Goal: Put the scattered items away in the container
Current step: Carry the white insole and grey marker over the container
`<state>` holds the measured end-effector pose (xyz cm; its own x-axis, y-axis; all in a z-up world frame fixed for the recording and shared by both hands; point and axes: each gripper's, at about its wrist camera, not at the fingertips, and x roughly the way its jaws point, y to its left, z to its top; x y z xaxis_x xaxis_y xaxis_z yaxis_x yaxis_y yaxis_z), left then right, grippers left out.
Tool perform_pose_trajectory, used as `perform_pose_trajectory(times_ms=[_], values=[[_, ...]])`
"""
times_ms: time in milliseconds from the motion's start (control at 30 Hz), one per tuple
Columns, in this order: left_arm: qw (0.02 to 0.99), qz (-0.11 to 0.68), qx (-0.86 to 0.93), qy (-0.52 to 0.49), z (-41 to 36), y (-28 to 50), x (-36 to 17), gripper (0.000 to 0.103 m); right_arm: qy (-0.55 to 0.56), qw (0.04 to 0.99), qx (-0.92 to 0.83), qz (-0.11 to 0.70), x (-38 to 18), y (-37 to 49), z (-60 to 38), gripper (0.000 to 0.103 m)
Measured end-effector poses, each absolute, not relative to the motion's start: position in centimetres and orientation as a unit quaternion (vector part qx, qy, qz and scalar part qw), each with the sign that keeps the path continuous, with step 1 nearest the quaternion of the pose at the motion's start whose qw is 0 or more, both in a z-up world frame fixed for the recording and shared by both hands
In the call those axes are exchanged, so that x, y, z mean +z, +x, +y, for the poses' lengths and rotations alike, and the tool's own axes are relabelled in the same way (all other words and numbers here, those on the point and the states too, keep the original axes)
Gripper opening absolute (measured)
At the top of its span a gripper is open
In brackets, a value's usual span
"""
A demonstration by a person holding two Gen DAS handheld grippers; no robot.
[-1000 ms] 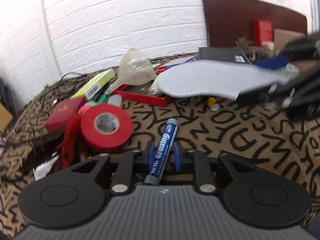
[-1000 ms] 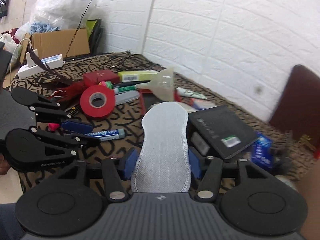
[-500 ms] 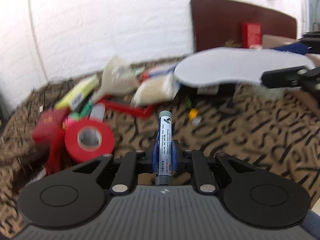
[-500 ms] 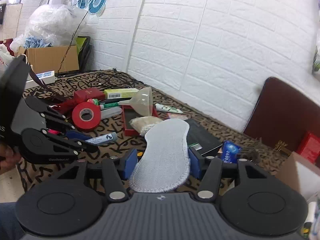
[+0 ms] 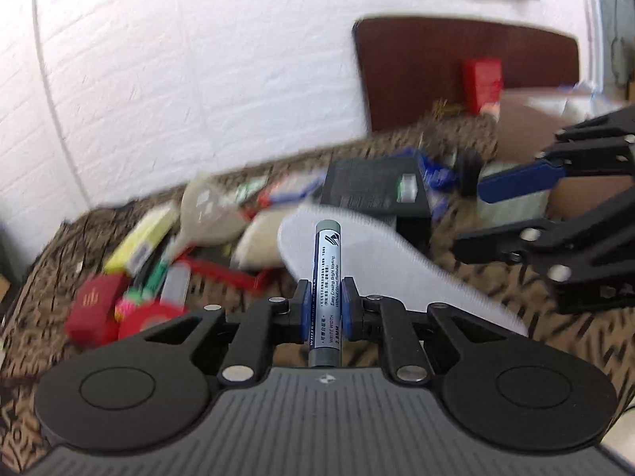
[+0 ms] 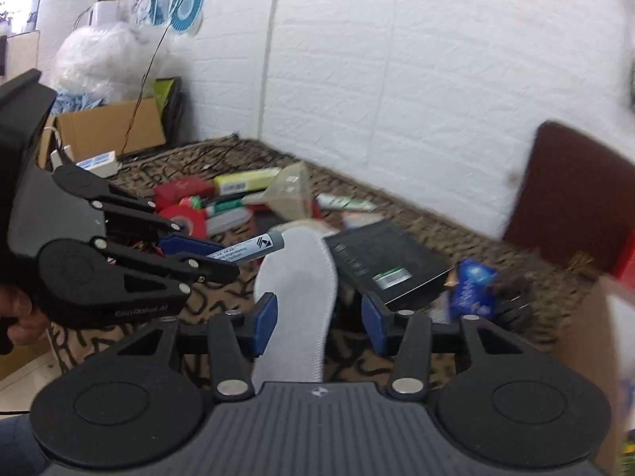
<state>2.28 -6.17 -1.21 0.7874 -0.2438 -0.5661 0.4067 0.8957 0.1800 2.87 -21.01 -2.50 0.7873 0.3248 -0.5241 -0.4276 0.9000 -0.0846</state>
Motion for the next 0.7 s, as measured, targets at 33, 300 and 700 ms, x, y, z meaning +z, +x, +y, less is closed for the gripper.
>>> perform_pose_trajectory(times_ms=[33, 300, 700], values=[[0.931, 0.286, -0.171, 0.149, -6.0, 2.0, -1.7, 0.017, -0.099, 0.937, 0.204, 0.267, -3.2, 3.4, -20.7, 0.044], [0.926, 0.313, -0.137, 0.159, -4.8, 2.3, -3.0, 0.017, -0.055, 0.910, 0.227, 0.342, -7.0, 7.3, -19.8, 0.073], [0.929, 0.318, -0.132, 0.136, -4.0, 2.9, -4.2, 0.017, -0.087, 0.915, 0.212, 0.331, -9.1, 8.1, -18.4, 0.103]])
